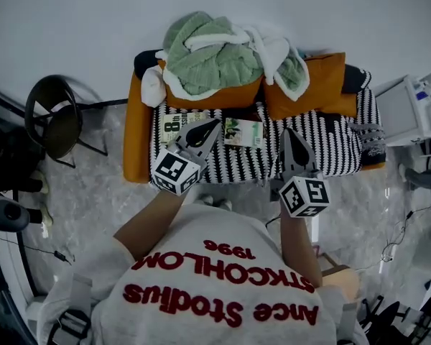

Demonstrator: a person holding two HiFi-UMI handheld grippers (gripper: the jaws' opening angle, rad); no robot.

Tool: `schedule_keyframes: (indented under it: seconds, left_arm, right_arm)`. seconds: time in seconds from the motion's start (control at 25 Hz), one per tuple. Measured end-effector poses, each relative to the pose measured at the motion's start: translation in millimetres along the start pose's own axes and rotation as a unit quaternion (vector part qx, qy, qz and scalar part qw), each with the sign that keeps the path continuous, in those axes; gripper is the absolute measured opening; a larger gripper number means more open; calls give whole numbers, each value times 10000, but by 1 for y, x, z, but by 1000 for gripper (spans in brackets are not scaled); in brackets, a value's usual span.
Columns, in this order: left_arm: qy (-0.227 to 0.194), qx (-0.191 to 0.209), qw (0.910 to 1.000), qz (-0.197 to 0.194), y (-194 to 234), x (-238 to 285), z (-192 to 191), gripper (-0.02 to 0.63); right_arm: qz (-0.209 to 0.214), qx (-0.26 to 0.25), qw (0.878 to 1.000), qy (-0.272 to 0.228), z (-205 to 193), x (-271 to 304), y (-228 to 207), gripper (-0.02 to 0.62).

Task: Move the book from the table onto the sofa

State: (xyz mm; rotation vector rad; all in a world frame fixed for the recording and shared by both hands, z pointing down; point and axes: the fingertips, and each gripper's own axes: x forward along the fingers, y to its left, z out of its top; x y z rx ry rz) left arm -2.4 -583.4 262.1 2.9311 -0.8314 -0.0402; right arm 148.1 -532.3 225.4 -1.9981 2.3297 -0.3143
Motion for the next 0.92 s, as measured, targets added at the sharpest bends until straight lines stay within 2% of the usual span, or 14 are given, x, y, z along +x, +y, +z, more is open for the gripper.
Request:
schedule_keyframes:
  seconds: [0.2,0.4,0.6,0.92]
  left_arm:
    - [-116,-203,9996,134,8,-7,6,17]
    - [-110,-10,9997,195,11,-12,10,17]
    - [-147,-149,9994,271,13,-13,9,17]
    - [-170,-145,9993,291,13,-13,11,17]
  right_arm:
    - [39,-106,9999,32,0,-6,5,26]
    - [72,-143,9999,14,2,-8,7,26]
    - [108,-183,9998,35,0,-10,8,26]
    - [81,-147,9999,40,-2,-14,3,26]
